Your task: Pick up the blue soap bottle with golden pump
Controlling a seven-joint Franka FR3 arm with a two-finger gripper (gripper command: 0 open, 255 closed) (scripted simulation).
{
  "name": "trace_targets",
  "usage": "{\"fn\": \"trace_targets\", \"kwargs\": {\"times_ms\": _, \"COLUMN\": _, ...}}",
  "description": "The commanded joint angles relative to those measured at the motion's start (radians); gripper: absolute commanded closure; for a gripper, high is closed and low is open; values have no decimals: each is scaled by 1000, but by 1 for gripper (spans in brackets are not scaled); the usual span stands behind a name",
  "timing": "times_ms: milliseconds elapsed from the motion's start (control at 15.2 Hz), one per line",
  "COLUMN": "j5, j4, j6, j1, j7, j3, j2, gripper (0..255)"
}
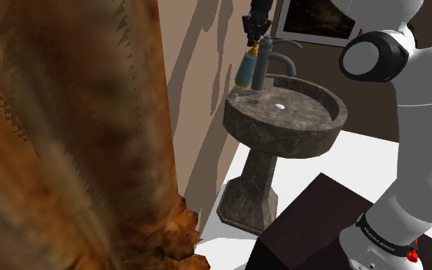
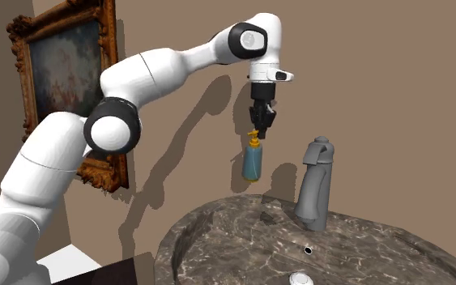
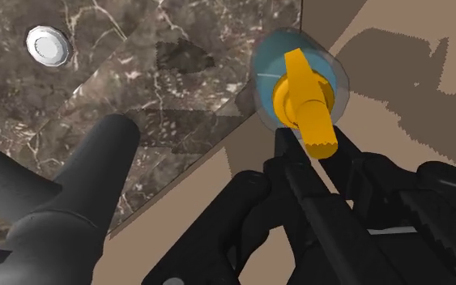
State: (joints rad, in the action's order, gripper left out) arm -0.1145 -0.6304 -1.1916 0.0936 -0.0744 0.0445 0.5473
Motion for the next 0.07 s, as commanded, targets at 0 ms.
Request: {"fn": "trace_targets", "kwargs": {"times_ms": 0, "j5": -1, "j4": 56, "j6": 29, "j1": 2, "j7": -4, "j3": -2, "j2": 28, "gripper": 255}}
